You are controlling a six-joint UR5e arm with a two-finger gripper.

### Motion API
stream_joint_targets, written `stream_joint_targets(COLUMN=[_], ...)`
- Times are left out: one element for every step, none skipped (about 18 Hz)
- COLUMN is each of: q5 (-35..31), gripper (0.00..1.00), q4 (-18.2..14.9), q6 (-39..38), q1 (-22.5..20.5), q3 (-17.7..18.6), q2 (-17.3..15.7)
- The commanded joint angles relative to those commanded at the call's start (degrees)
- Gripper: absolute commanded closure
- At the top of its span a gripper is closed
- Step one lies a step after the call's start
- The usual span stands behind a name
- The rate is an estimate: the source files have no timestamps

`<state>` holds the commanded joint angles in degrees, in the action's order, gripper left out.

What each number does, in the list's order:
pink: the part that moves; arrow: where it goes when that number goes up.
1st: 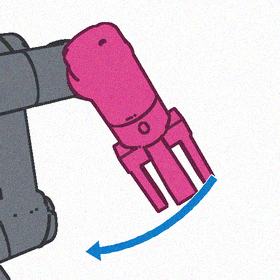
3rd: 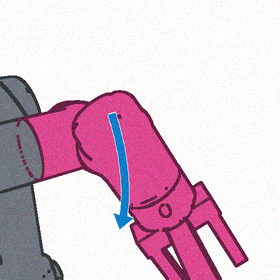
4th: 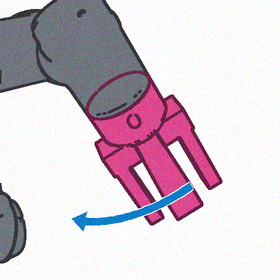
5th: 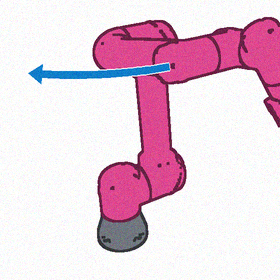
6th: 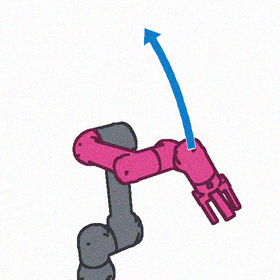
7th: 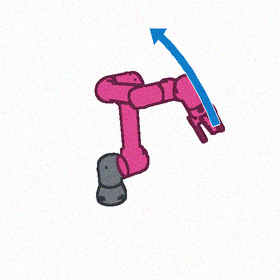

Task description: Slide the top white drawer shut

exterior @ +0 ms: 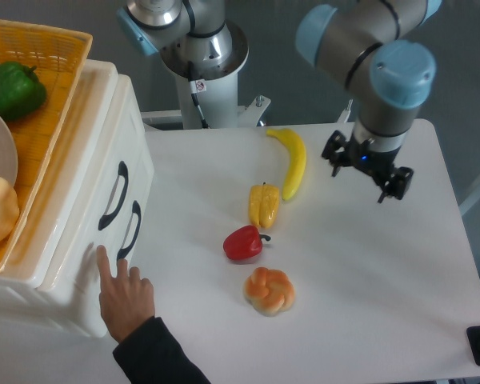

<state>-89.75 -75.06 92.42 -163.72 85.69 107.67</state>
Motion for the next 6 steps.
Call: stream_joint_targets(q5=[0.7,1.1,1.3,1.5,1.7,1.9], gripper=[0.0,0.0,0.0,0.0,0.0,0.0], q4=[-0.2,-0.2,-0.2,-0.1,0.0,0.0], q6=[2.6,4.0,4.3,4.3,5.1,6.6], q1=[-1.7,-2.7,-3.7,-4.5,-5.1,-5.7], q3=[0.0,0.0,-0.1,-0.3,-0.3,-0.4], q2=[-0.2,-0.2,-0.2,-0.2,-0.2,-0.1])
